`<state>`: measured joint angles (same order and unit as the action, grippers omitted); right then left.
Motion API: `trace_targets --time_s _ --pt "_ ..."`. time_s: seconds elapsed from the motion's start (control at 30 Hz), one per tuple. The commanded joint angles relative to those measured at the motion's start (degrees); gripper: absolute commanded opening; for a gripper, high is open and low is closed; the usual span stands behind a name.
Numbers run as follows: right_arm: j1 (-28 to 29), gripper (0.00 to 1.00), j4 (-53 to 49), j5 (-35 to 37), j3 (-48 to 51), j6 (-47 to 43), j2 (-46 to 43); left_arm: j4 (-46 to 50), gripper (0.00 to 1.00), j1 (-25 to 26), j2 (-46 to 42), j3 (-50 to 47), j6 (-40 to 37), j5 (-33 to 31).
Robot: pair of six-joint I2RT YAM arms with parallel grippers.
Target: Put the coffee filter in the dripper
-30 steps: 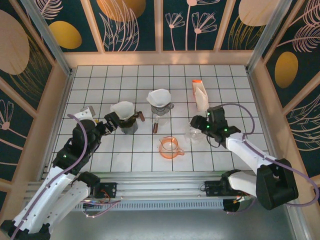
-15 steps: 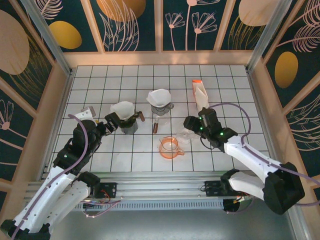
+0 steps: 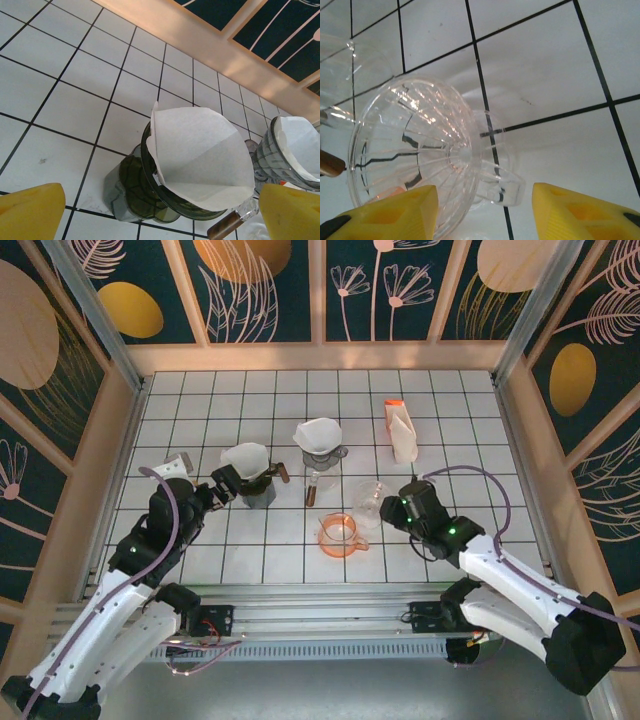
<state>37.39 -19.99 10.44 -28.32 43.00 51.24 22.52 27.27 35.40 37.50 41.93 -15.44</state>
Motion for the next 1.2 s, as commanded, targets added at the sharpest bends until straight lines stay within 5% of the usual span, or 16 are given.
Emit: trace_targets --time_s 0.0,0.17,0.37,0.77,1.0,1.17 --pt "2.30 0.46 -3.13 2.14 0.88 3.06 -1.66 -1.34 0.99 -0.42 0.11 -0.49 1.05 -0.05" --pt "6.75 0.32 -4.79 1.49 1.60 5.68 -1.79 -1.65 0.99 -0.45 0.42 -0.48 1.16 -0.35" --pt "9.02 0.25 4.47 -1.52 3.55 6.09 4.04 -1.59 0.99 -0.44 0.64 -0.49 1.14 -0.84" --pt "5.80 0.22 19.55 -1.80 -4.37 -0.72 21.69 -0.56 0.99 -0.45 0.48 -0.23 0.96 -0.27" --pt "3.55 0.29 17.34 -3.90 -6.40 -2.93 20.30 -0.48 0.99 -0.41 0.31 -0.75 1.23 -0.28" --pt "3.92 0.48 9.48 -4.68 -5.79 -4.49 12.74 -1.42 0.99 -0.43 0.86 -1.23 1.27 0.25"
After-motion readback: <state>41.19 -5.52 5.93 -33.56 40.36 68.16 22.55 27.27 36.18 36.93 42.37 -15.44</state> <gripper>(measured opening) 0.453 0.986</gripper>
